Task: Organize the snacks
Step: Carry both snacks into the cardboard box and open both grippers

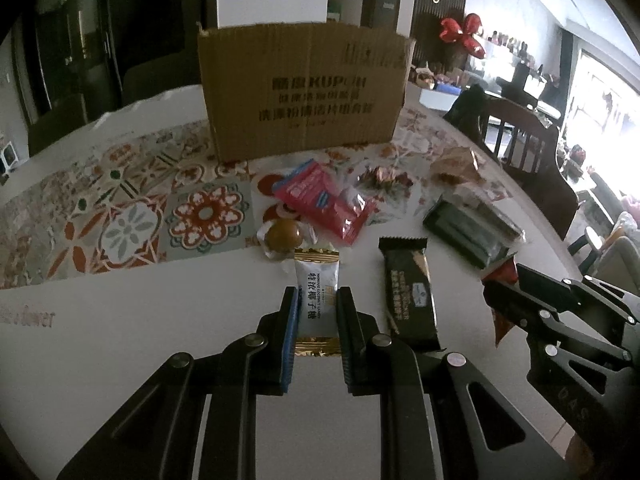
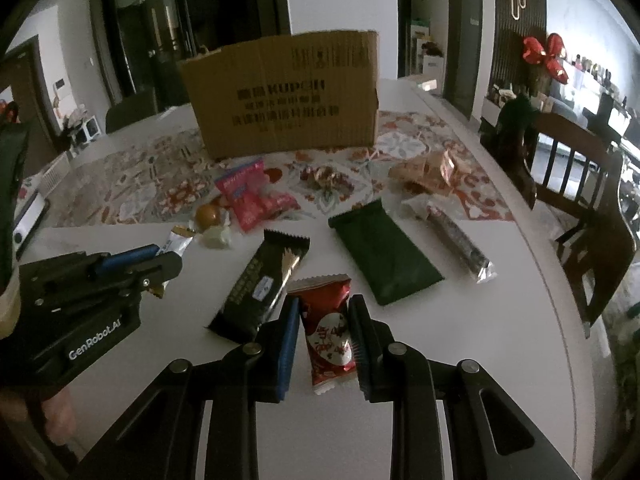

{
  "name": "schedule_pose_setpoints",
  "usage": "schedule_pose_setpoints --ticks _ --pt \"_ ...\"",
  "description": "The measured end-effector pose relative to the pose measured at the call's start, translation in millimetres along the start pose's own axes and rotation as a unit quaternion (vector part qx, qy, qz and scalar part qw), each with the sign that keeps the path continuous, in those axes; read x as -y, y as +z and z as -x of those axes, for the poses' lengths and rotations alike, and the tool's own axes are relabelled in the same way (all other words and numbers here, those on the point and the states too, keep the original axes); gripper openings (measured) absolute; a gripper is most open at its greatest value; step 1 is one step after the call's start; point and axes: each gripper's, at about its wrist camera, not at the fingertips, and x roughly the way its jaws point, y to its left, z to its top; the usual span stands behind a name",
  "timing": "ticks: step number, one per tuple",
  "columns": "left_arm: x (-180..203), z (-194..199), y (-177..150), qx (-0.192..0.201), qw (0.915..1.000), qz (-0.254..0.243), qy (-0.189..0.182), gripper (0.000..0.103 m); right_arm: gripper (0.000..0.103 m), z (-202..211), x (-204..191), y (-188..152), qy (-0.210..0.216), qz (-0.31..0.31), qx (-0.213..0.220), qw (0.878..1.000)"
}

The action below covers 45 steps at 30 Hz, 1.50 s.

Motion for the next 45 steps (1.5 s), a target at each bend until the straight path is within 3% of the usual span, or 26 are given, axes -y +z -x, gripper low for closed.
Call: schedule_pose_setpoints --ticks 15,29,39,45 --pt "1.2 28.9 39.1 0.063 0.9978 -0.003 -0.022 0.020 0.026 30.9 0.9 37.1 0.037 -0.005 0.075 0.996" --pt "-14.7 42.5 114.7 0.136 0.9905 -0.018 -0.011 0.020 0.026 36.1 -0.4 108.4 0.045 0.003 0.158 0.986" --pt "-29.0 36.2 174.2 0.150 0.9884 -0.023 -0.005 0.020 0.026 32.3 -1.9 172.5 0.058 0.015 0.198 0.978" --pt "-40.7 21.3 210.7 0.141 0.9899 -0.015 -0.005 0.020 0.026 13.7 3.4 213.8 0.076 0.012 0.193 0.978"
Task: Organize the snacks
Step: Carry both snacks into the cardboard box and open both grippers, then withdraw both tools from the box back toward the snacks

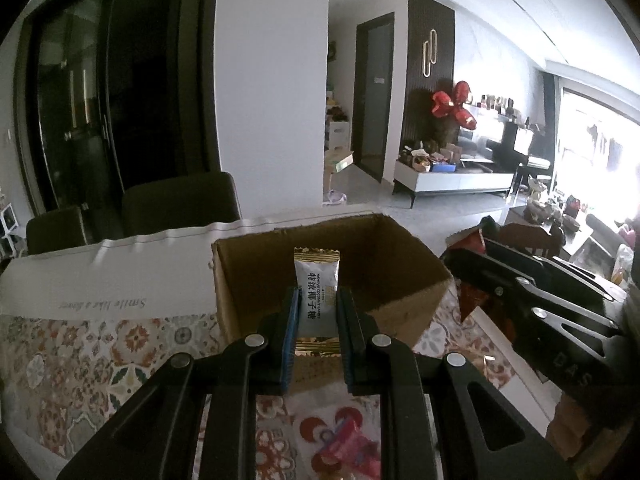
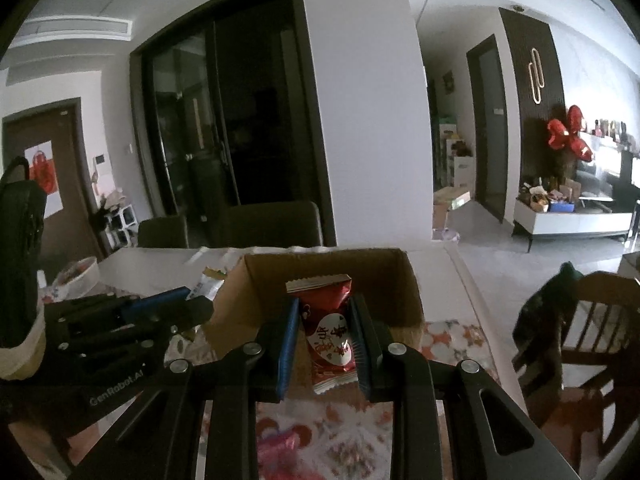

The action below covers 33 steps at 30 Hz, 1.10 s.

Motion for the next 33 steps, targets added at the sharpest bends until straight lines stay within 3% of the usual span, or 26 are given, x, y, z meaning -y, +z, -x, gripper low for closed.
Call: schedule_pose_setpoints --ticks 8,15,17,19,21,22,28,30,33 --pt "-12.1 -43.1 23.7 -0.031 0.9994 0.010 0.007 0.020 0.026 -53.3 10.9 30.5 0.021 -0.015 -0.038 0.999" --pt "-19.6 -75.7 25.0 -0.063 0.9978 0.017 0.013 0.022 0.027 -86.3 17.3 36.9 0.007 -0.005 -0.069 0.998" --pt "-20.8 -80.0 24.7 -0.067 0.9975 0.017 0.014 0.029 0.027 -90.7 19.4 35.7 0.003 -0.008 -0.075 0.997" --pt "-20.8 -79.2 24.2 -0.062 0.9978 0.016 0.018 0.045 0.027 -93.6 21.8 35.1 0.002 -0.012 -0.079 0.997" --pt "-21.2 -75.9 23.5 -0.056 0.9980 0.017 0.024 0.049 0.033 -96.2 22.4 33.6 0.003 -0.011 -0.086 0.996" --pt "-21.3 -73.1 23.0 -0.053 0.9981 0.019 0.027 0.050 0.041 -96.4 22.5 32.6 0.001 -0.010 -0.086 0.996" --pt "-17.9 -44.7 15.1 -0.024 0.9983 0.014 0.051 0.069 0.043 -82.3 21.1 24.5 -0.012 -0.003 -0.078 0.997" --pt "-14.1 -33.4 11.7 -0.013 0.9981 0.012 0.059 0.074 0.049 -74.7 20.1 21.0 -0.012 -0.001 -0.075 0.997" --pt "-8.8 -14.8 5.8 0.006 0.9968 0.004 0.080 0.082 0.050 -60.6 18.4 15.7 -0.012 0.002 -0.064 0.998"
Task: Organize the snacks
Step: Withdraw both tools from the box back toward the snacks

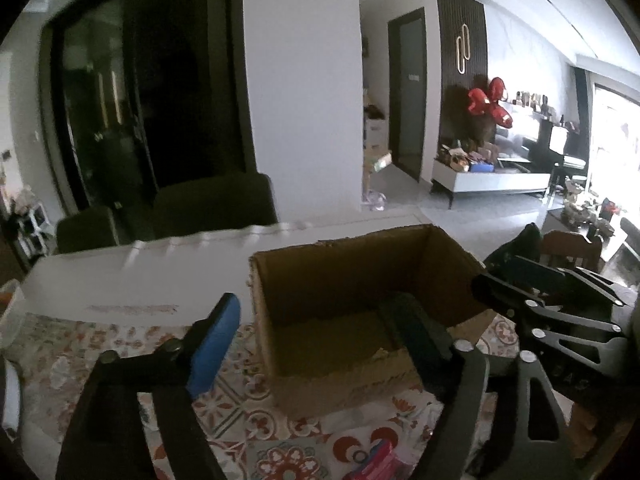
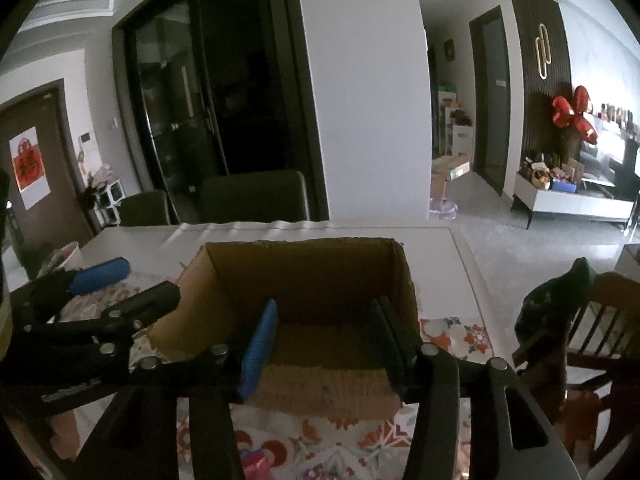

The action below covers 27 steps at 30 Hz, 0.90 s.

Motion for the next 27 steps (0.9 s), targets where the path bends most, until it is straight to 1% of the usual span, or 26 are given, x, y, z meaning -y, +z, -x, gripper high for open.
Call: schedule_pose_setpoints --ticks 5,6,8,11,15,18,22,27 --pt "4.9 29.3 -11.4 0.023 0.9997 -0.001 0.010 0.088 0.051 25.4 -2.7 -12.4 0.000 0.004 0.012 1.000" --pt "6.4 34.5 -13.6 0.026 0.9996 -0.002 0.010 0.089 0.055 30.5 -3.2 -15.1 0.000 0.005 0.015 1.000" --pt "8.9 45.0 -18.9 0.033 0.9994 0.000 0.011 0.093 0.060 41.9 -4.9 -22.1 -0.002 0.008 0.020 1.000" --pt "12.6 59.7 -29.2 0.039 0.9990 0.005 0.018 0.094 0.060 58.1 -6.4 -31.7 -0.010 0.014 0.030 0.999" --pt "19.1 75.8 -42.2 0.044 0.9989 -0.002 0.014 0.098 0.060 76.6 -7.2 -44.1 -0.017 0.020 0.032 0.999" --pt "23.8 84.8 -53.8 0.040 0.9991 -0.003 0.010 0.098 0.060 89.7 -8.3 -55.5 -0.021 0.030 0.034 0.999" --pt "30.1 91.7 -68.8 0.024 0.9997 -0.006 0.003 0.098 0.060 103.5 -7.9 -70.0 -0.026 0.039 0.034 0.998" --pt "41.2 96.1 -86.2 0.009 0.9999 -0.013 -0.002 0.098 0.060 117.0 -7.9 -89.2 -0.029 0.054 0.026 0.998"
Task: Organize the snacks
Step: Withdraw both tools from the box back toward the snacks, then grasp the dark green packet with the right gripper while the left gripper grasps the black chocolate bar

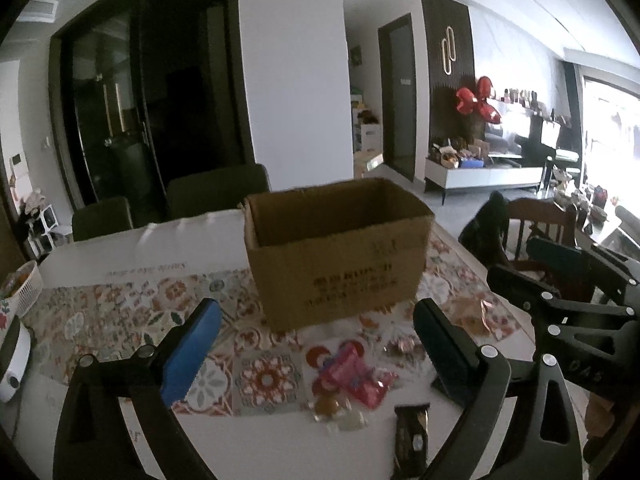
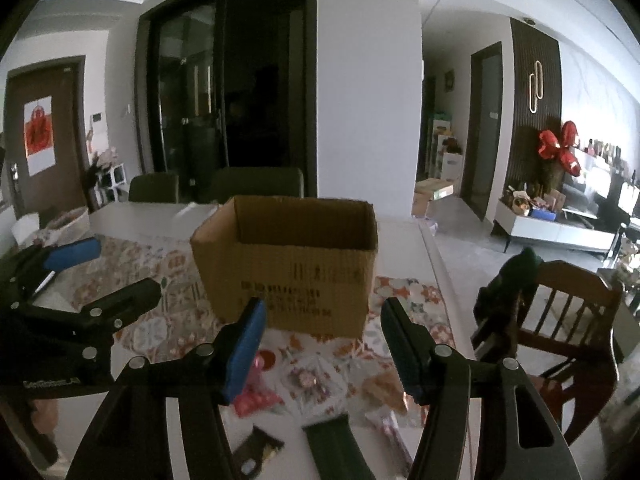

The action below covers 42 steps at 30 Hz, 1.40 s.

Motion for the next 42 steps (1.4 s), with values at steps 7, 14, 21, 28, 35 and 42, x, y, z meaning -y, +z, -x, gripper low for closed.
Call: schedule_pose_setpoints --ticks 7,14,21,28,35,42 --pt "15.4 -0.5 -31.6 -0.038 0.9991 -0.004 -0.017 0.098 0.060 8.0 3.9 -25.6 0.009 -0.005 -0.024 1.000" --pt "29.7 -14.5 -62.2 -0.094 0.9947 -0.012 -0.041 0.097 0.060 0.7 7.6 -55.9 0.013 0.002 -0.070 0.997" --pt "37.4 -28.5 -87.5 -0.139 0.9883 -0.014 -0.062 0.093 0.060 -12.4 10.5 -80.2 0.022 0.009 -0.117 0.993" --pt "46.6 -44.1 -106.3 -0.176 0.9803 -0.018 -0.087 0.080 0.060 -28.9 13.8 -97.7 0.037 0.012 -0.156 0.987" --pt "54.7 -56.9 -121.7 -0.204 0.9715 -0.018 -0.119 0.068 0.060 -51.7 16.4 -112.7 0.057 0.017 -0.193 0.979" --pt "56.8 -71.1 -125.8 -0.221 0.9671 -0.005 -0.127 0.059 0.054 -65.0 16.7 -118.4 0.064 0.022 -0.206 0.976"
